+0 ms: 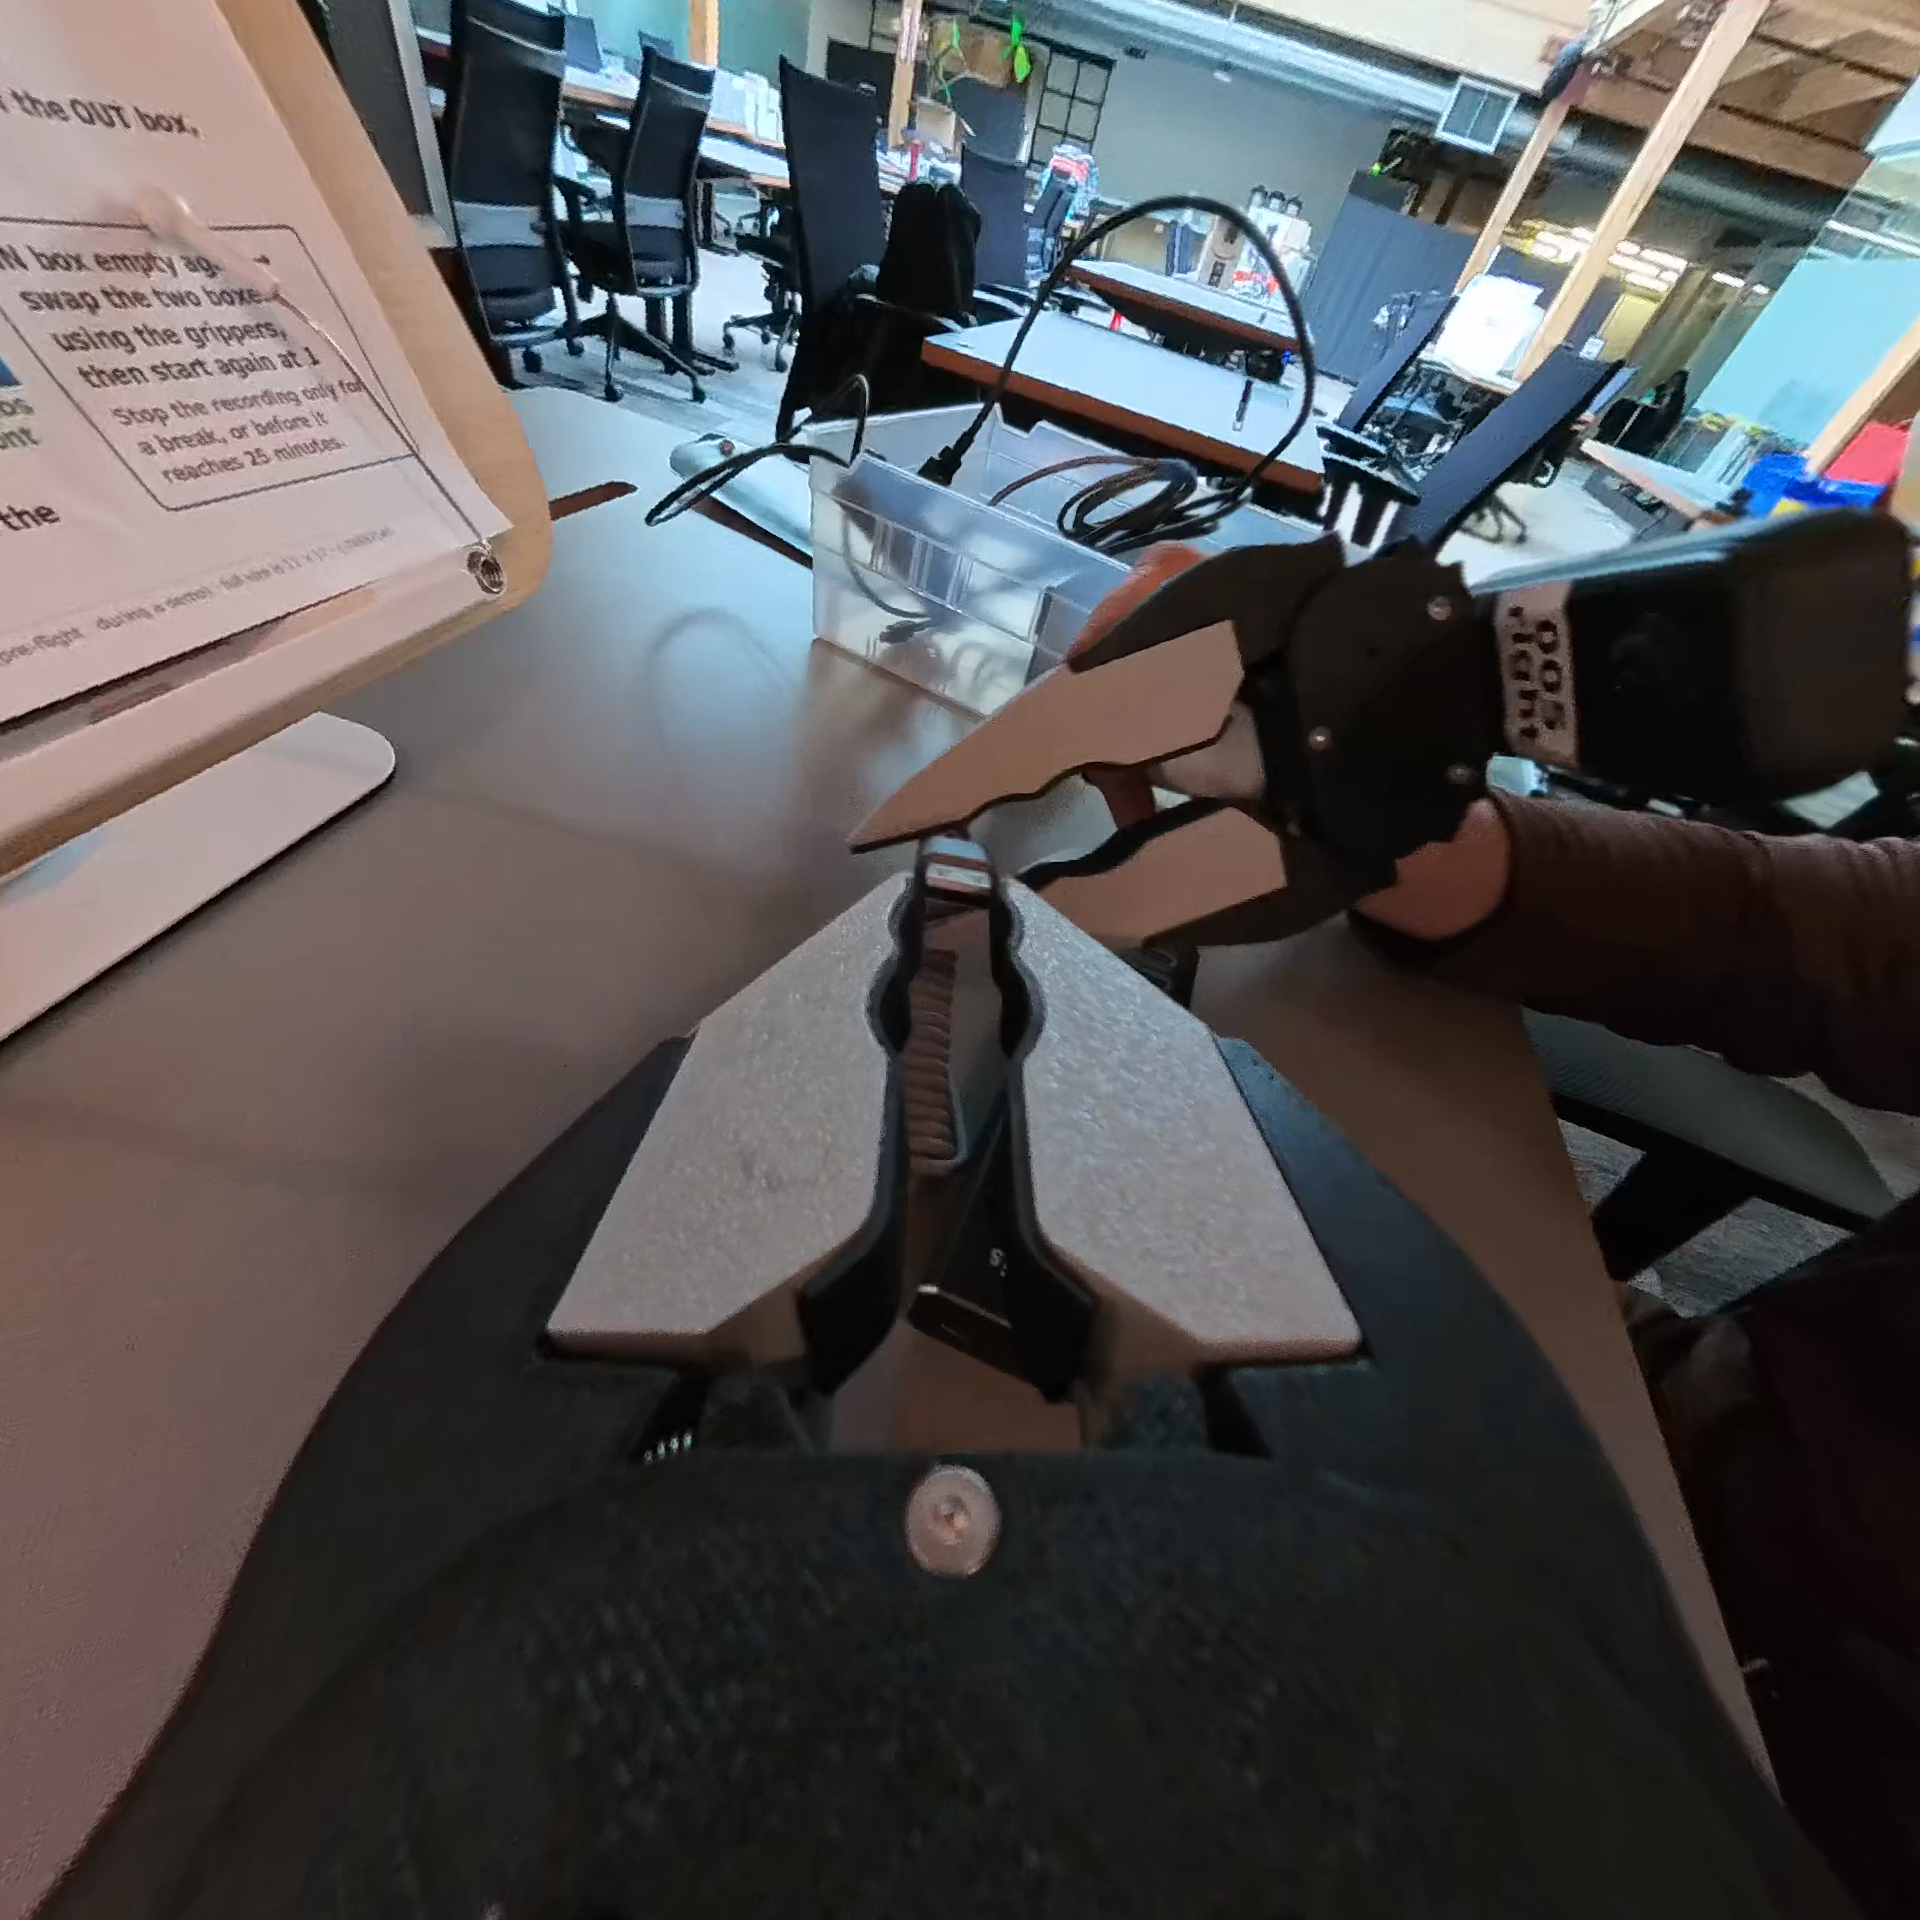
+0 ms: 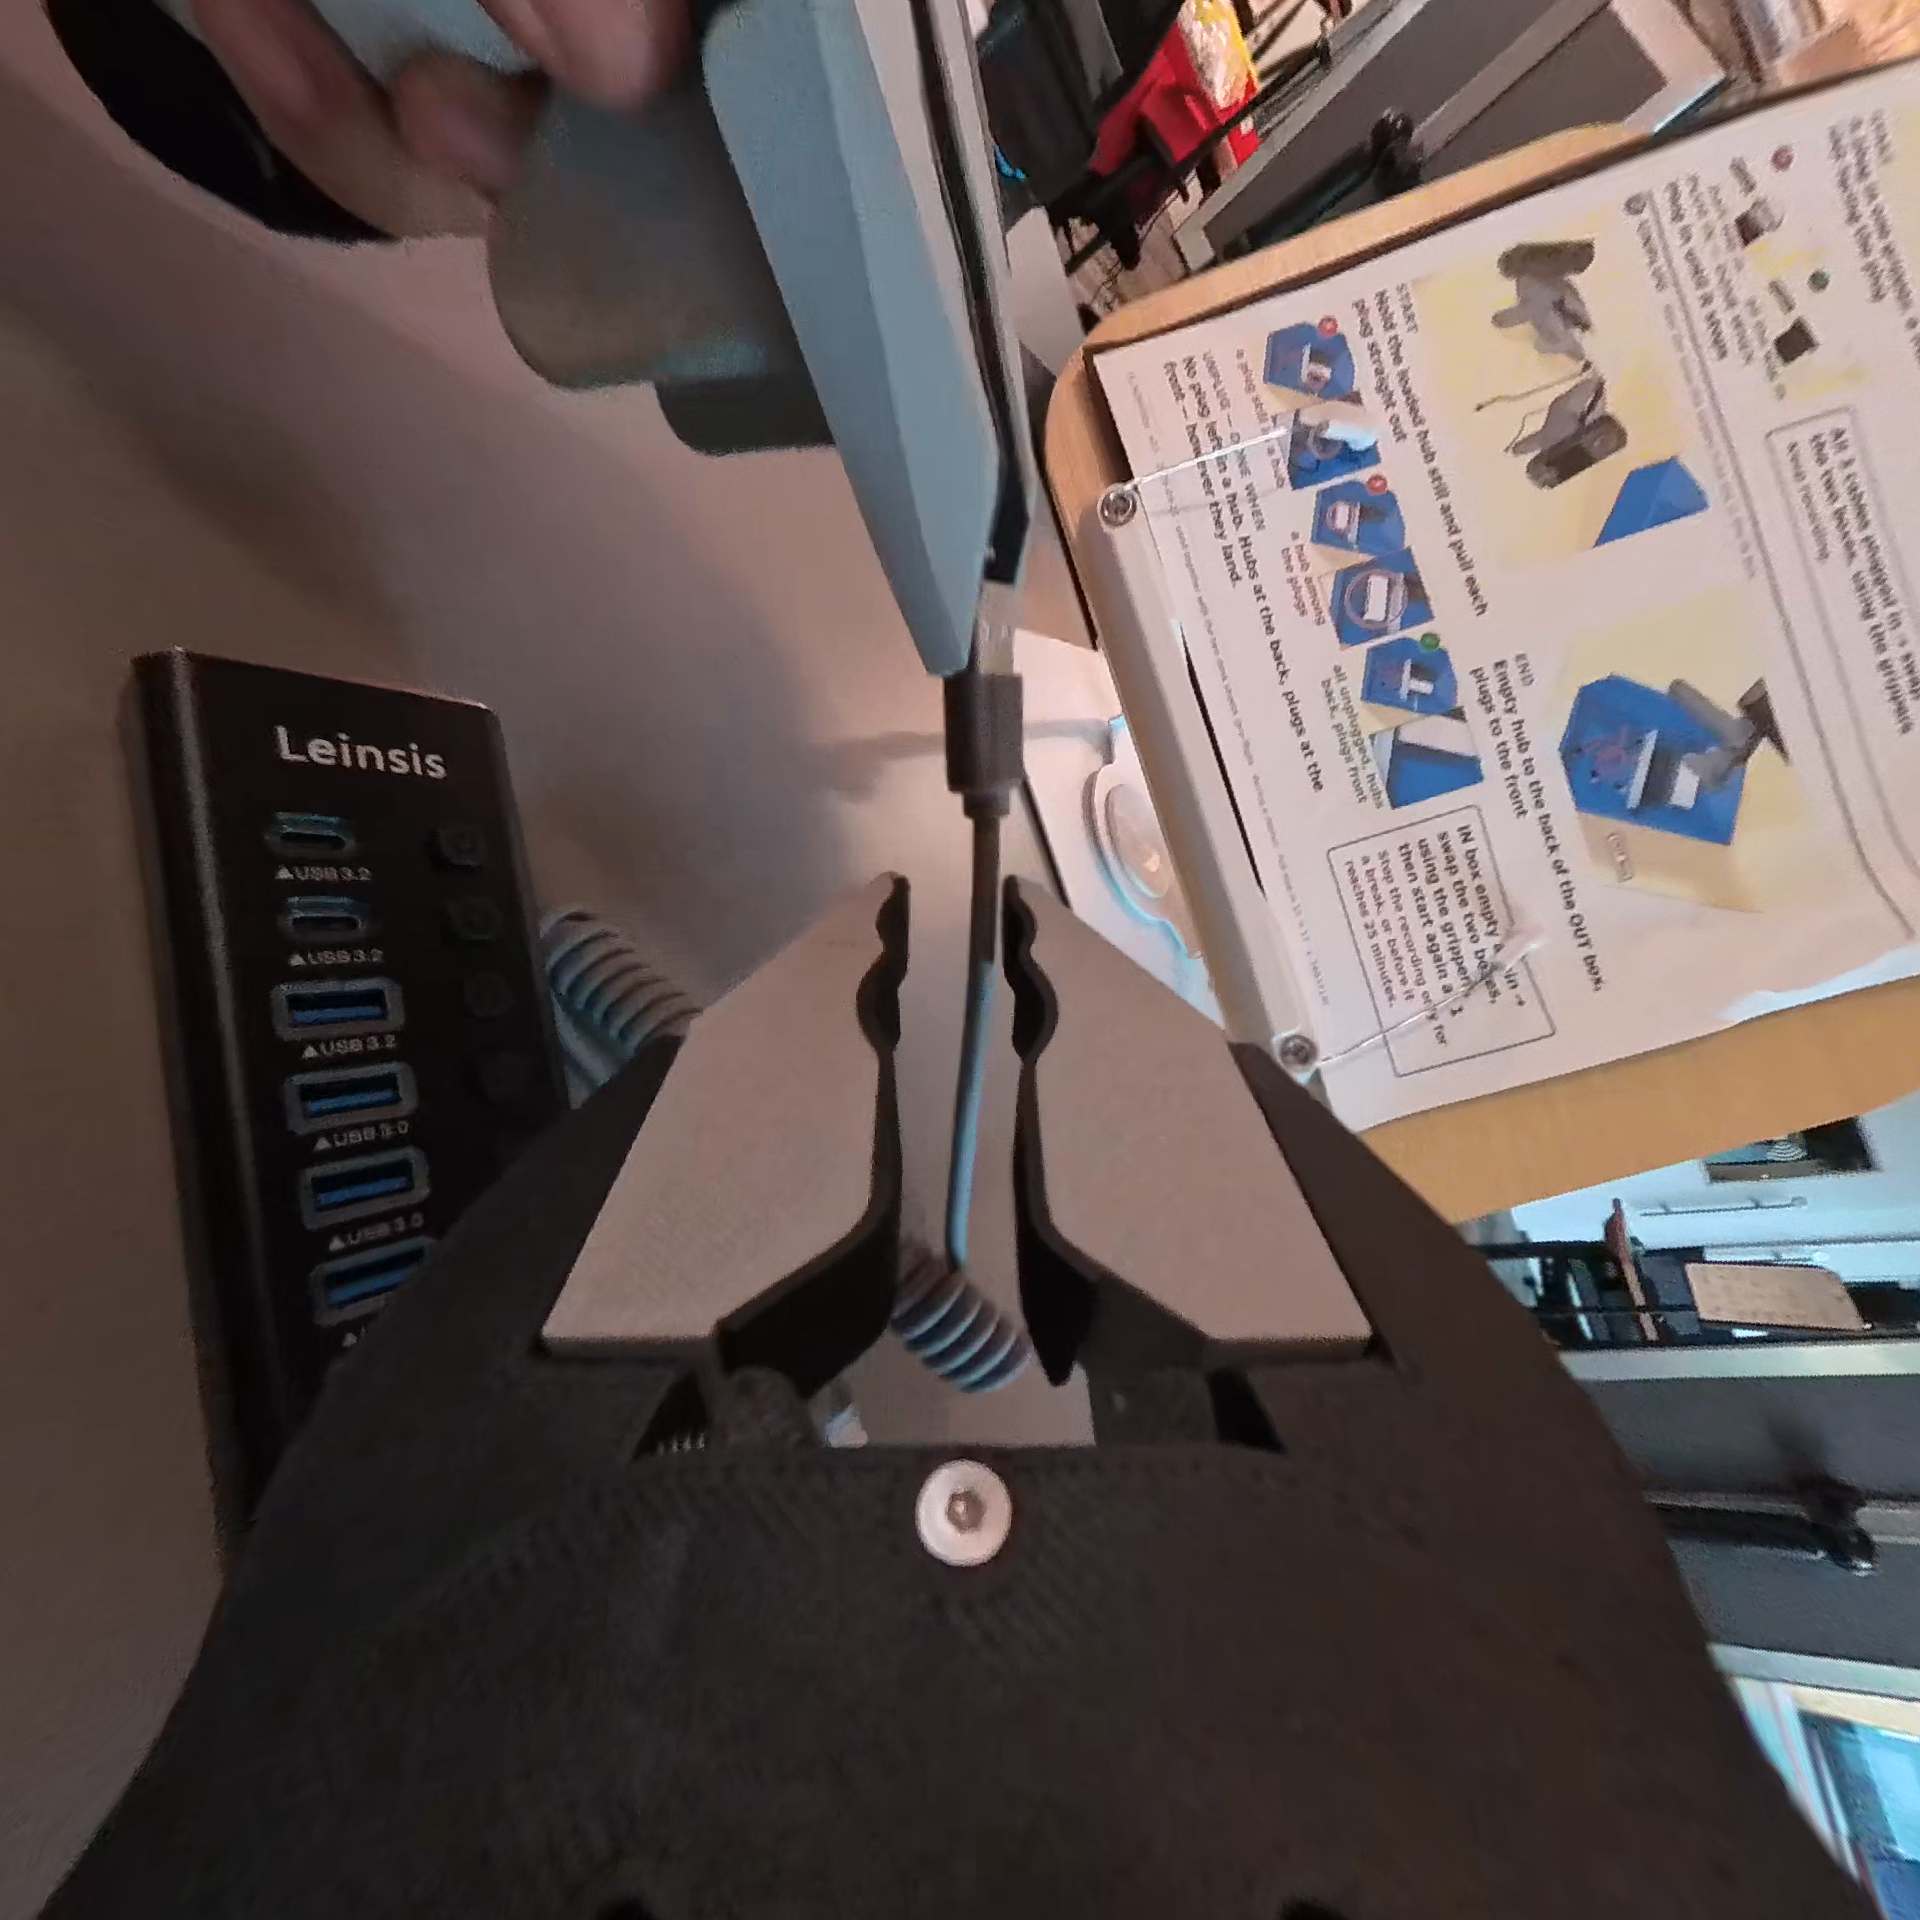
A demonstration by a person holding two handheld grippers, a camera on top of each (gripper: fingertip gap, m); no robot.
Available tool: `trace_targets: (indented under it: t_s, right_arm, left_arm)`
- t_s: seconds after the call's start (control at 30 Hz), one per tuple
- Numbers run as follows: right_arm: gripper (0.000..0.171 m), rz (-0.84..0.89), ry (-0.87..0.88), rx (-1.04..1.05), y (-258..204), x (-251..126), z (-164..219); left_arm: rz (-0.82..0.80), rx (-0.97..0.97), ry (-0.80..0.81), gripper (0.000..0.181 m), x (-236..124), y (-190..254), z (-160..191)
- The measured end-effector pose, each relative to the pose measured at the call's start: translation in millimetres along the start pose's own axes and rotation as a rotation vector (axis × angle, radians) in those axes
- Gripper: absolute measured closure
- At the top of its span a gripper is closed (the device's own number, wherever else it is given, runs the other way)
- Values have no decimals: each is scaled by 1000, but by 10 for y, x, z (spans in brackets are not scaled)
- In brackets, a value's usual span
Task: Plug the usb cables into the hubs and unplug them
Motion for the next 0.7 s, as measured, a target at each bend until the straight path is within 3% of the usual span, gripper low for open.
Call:
trace_targets:
  t_s: [0.07,0.3,0.53,0.7]
  right_arm:
    - [171,-3,4,3,16,-10,26]
    - [171,48,-117,-127,16,-15,52]
    - [171,47,-143,-207,-45,4,61]
    - [171,57,-164,-261,-89,18,47]
  left_arm:
    - [2,6,-16,171,10,14,8]
    - [-80,12,-146,171,91,-79,136]
    - [-173,91,-163,128,114,-80,135]
    - [-82,92,-174,132,155,16,148]
Point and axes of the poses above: each gripper's, where its closed fingertips meet, x out along the fingers, z out of its underside, y = z × x across the jaws, the point moved 9 cm from there along -x, back along the fingers, and after that the axes turned 7 degrees about -x, right-handed, at the moved point
